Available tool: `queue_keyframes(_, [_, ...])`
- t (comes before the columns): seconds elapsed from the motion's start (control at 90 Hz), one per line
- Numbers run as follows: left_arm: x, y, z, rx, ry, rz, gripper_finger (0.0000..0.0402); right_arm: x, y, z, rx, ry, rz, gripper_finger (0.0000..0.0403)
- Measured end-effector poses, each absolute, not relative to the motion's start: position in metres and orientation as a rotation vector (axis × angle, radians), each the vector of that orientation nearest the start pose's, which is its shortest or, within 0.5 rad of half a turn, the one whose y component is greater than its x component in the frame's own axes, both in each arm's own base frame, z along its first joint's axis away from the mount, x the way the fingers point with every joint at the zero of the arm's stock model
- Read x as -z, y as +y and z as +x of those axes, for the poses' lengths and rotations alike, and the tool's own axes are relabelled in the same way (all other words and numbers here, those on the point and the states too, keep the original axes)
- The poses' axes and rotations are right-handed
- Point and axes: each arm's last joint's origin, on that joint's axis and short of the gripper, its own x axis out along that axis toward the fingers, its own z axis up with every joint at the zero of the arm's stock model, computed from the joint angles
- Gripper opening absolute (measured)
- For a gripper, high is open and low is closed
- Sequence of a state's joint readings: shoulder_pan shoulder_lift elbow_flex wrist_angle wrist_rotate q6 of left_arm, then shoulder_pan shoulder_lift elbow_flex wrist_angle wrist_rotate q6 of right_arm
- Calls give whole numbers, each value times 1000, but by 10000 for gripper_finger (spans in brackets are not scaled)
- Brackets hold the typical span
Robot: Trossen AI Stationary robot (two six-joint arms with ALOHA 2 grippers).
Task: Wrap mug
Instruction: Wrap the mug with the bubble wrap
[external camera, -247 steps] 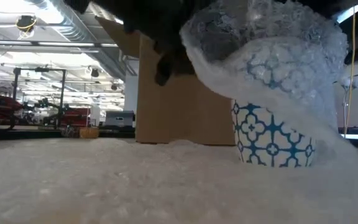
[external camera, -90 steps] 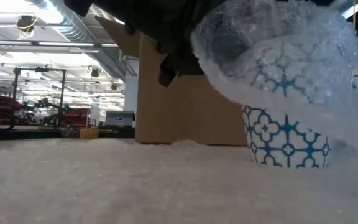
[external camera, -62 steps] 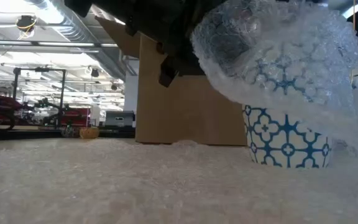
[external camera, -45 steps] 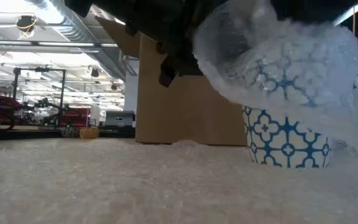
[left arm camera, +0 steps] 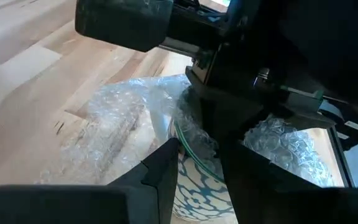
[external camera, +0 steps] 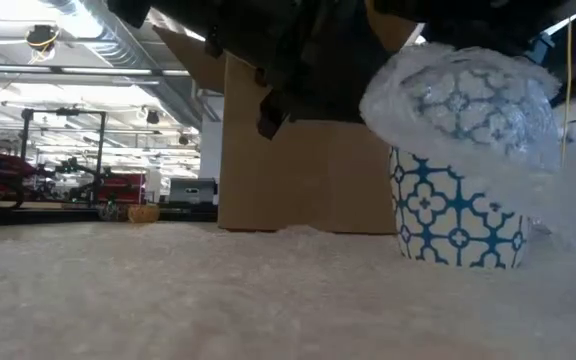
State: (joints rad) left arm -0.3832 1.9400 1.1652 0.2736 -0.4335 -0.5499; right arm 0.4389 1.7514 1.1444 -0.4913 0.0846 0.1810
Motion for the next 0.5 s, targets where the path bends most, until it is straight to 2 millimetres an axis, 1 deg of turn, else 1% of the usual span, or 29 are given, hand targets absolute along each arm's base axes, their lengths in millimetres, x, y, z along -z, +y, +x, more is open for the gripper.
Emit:
queue_keyframes(0.111, [-175,-144,389,-172,437,-338,104,-198,145,315,-222,1107,-126,1])
queue_keyframes(0.267, [-176,-144,389,-170,437,-337,104,-222,145,314,-227,1097,-129,1])
queue_keyframes(0.411, [-176,-144,389,-169,437,-338,104,-241,142,307,-227,1099,-132,1])
queue_keyframes(0.5, [-176,-144,389,-169,437,-339,104,-253,139,302,-224,1069,-129,1])
